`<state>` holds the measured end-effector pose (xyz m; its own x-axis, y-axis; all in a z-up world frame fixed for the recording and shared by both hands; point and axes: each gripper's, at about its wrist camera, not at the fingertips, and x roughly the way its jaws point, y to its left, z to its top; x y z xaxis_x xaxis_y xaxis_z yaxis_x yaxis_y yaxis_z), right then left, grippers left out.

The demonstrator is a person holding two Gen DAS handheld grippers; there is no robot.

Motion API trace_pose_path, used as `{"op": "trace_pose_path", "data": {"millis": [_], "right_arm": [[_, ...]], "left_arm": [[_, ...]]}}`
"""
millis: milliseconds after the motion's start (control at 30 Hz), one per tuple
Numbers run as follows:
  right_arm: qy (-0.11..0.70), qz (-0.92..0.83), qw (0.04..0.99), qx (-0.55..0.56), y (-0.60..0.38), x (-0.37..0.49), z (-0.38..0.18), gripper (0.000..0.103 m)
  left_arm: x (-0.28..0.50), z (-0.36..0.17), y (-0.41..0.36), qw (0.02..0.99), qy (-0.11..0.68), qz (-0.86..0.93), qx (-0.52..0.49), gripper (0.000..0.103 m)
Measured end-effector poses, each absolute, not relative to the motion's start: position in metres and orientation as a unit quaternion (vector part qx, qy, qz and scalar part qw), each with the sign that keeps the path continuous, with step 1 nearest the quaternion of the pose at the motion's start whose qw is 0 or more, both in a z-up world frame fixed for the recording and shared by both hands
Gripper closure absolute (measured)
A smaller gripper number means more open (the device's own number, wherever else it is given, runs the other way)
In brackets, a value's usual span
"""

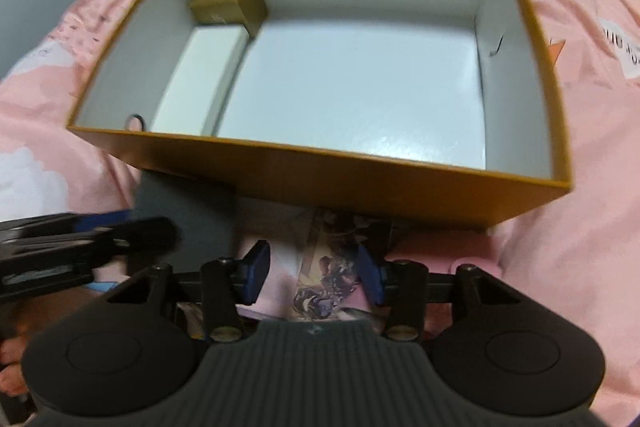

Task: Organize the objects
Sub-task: 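Grasp the dark grey box with the left tool in front of the box, then grasp the photo card pack with the right tool while the left tool holds the grey box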

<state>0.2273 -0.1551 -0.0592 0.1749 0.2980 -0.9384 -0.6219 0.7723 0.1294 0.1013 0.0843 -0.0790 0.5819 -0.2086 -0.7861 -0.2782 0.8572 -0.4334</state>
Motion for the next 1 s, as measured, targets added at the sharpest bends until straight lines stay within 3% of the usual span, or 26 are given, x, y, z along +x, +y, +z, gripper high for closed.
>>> {"op": "trace_pose_path", "data": {"millis": [300,467,800,900,1000], "right_arm": [[0.584,0.252,0.739,-0.224,-0.122,0.219,-0.093,0.053],[0.571,0.235,0.737,-0.275,-0.109,0.204,-0.104,0.038],[0.528,0.18,0.751,-0.353,-0.1,0.185,-0.132,0.029],[0.526,0.177,0.754,-0.351,-0.101,0.184,-0.132,0.03],[0.521,0.175,0.759,-0.349,-0.105,0.182,-0.13,0.038]], "left_arm": [[0.102,-0.088,0.09,0.845,0.455,0.019,-0.281,0.059],[0.1,-0.089,0.094,0.843,0.453,0.012,-0.289,0.059],[0.097,-0.093,0.096,0.842,0.453,0.009,-0.293,0.059],[0.096,-0.093,0.096,0.842,0.453,0.009,-0.293,0.059],[0.097,-0.094,0.095,0.842,0.453,0.01,-0.293,0.059]]}}
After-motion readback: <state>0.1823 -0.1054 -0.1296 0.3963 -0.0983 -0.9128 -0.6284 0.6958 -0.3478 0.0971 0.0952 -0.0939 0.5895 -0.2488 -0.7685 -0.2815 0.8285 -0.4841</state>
